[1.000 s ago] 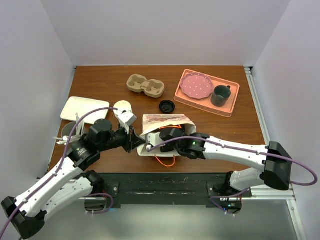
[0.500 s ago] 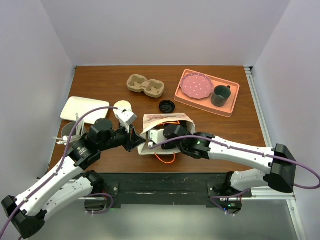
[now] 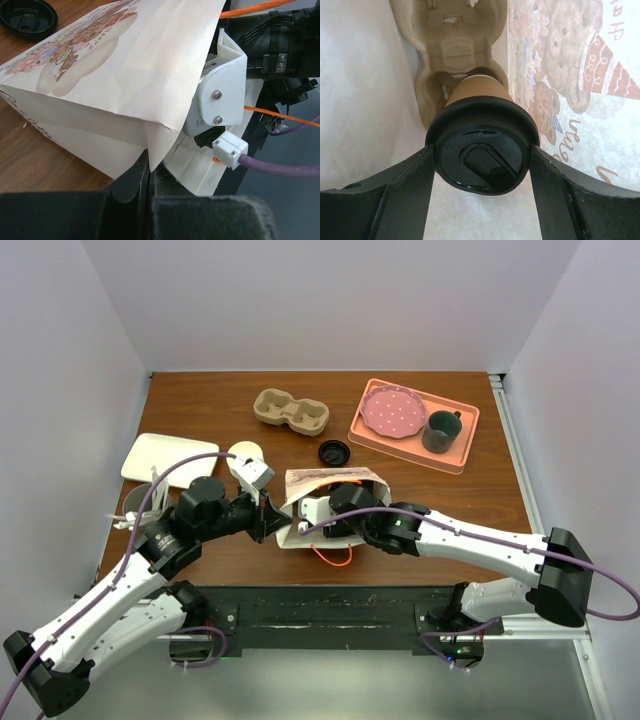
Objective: Pack the takeout coffee
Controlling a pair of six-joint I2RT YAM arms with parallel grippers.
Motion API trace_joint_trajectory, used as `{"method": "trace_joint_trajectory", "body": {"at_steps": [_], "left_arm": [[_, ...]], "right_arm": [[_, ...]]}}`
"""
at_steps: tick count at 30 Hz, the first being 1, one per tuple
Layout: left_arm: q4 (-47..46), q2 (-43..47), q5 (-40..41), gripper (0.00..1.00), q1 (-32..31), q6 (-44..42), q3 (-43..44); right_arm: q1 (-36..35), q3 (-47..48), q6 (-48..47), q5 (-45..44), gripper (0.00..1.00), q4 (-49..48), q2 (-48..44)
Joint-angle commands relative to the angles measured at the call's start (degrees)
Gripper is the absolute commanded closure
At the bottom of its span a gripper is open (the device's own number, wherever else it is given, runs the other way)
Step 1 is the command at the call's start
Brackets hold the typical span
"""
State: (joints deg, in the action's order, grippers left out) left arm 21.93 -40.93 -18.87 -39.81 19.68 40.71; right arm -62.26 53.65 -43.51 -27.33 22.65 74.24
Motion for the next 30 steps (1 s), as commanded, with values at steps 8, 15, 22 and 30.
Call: {"method": "trace_joint_trajectory", "body": {"at_steps": [8,15,22,30], "left_arm": [[-1.98,-0.21,-1.16,1.00,-0.18,-0.44,2.10],[-1.72,0.15,-1.25,1.00,-0.09,-0.26,1.92],[-1.54,0.50,-1.25,1.00,-0.18,-0.08,2.09],[-1.63,0.94,-0.90,1.00,-0.09,0.79,1.83]], "right_arm": [[0.38,-1.17,0.35,3.16,0.88,-2.88,0.56],[0.47,-2.06,0.70,2.20,0.88,-5.34,1.17],[1.08,-3.46,1.58,2.72,0.87,-9.29,2.58],[2.23,-4.16,2.46,2.90,0.76,-11.93,3.99]]}}
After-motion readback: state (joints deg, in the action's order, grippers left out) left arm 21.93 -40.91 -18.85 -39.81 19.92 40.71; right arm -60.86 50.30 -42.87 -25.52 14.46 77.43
